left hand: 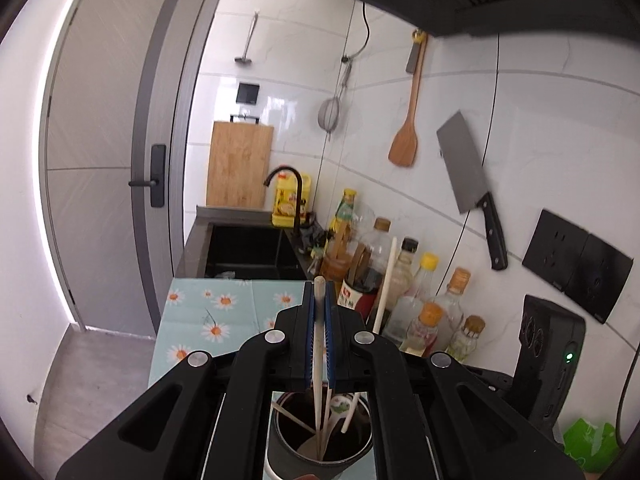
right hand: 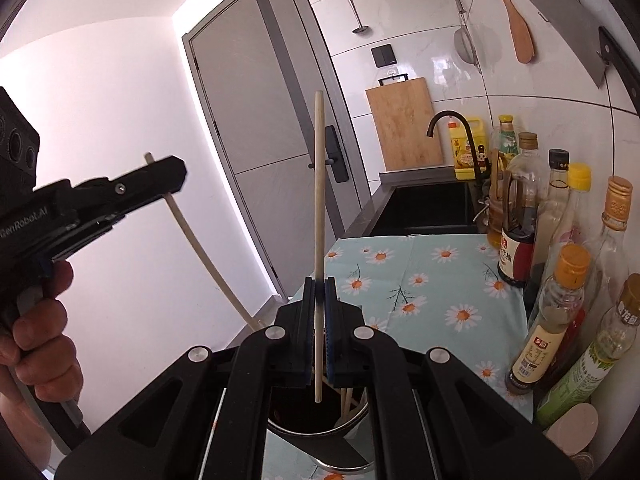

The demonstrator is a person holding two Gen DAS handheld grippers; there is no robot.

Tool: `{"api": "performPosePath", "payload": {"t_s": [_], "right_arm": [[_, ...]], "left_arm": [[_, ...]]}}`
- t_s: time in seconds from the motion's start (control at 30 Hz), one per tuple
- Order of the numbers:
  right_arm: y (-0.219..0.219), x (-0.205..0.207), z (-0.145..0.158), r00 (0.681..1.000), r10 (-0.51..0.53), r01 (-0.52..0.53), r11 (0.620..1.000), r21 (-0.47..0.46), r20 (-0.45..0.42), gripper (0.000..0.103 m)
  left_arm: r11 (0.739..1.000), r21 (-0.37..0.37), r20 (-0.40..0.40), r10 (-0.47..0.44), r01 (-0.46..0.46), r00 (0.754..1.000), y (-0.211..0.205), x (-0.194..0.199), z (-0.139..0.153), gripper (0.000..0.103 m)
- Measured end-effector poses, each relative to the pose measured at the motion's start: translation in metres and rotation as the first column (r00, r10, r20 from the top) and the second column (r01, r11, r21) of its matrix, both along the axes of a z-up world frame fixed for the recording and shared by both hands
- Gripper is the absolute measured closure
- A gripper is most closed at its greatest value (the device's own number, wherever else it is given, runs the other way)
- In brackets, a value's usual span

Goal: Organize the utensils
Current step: 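Carry both chopsticks to the black holder and lower them in, then open both tools and move them back over the tablecloth utensils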

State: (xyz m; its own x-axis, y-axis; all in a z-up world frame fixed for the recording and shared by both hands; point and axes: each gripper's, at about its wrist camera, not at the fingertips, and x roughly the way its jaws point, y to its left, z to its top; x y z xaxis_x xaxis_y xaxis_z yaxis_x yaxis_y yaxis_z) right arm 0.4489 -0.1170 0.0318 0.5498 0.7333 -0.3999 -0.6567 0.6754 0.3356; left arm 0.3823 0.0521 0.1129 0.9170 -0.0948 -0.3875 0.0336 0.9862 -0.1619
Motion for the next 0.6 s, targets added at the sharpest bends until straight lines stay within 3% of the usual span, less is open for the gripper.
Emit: {"api": "performPosePath", "payload": {"t_s": [0.03,0.1,0.13,0.17,0.2,0.6], "right_arm": [[0.001,0.001,-0.002,1.0,-0.005,0.005,1.0,-0.006,-0.004,0.097],[0.006,0.0,-0.005,1.0,-0.021,0.021,0.999,-0.04,0.003,0.084],[0.007,-0.002,-0.005,1.0,-0.022,0.023,0.998,-0.05,0.017,0.075],[0.008,-0.004,-0.005,0.999,-0.02,0.021,0.998,-0.052,0.026,0.075],[0.007,-0.006,-0.005,1.0,-0.018,0.019,0.999,-0.05,0.025,0.075],[-0.013,-0.017,-0.002,0.999,-0.047,0.047,0.999,-0.022,-0.014,0.075]], "left_arm": [[1.0,0.001,-0.009,0.005,-0.005,1.0,0.0,0.001,-0.002,0.097],[1.0,-0.001,-0.031,0.004,-0.004,1.0,0.0,0.004,-0.009,0.096],[1.0,0.002,-0.034,0.002,-0.002,0.999,0.0,0.005,-0.011,0.084],[1.0,0.006,-0.04,0.001,-0.001,0.999,0.0,0.005,-0.012,0.061],[1.0,-0.001,-0.044,-0.004,0.004,0.999,0.001,0.005,-0.013,0.053],[1.0,-0.014,-0.057,0.006,-0.006,0.998,0.007,-0.008,-0.016,0.054]]}}
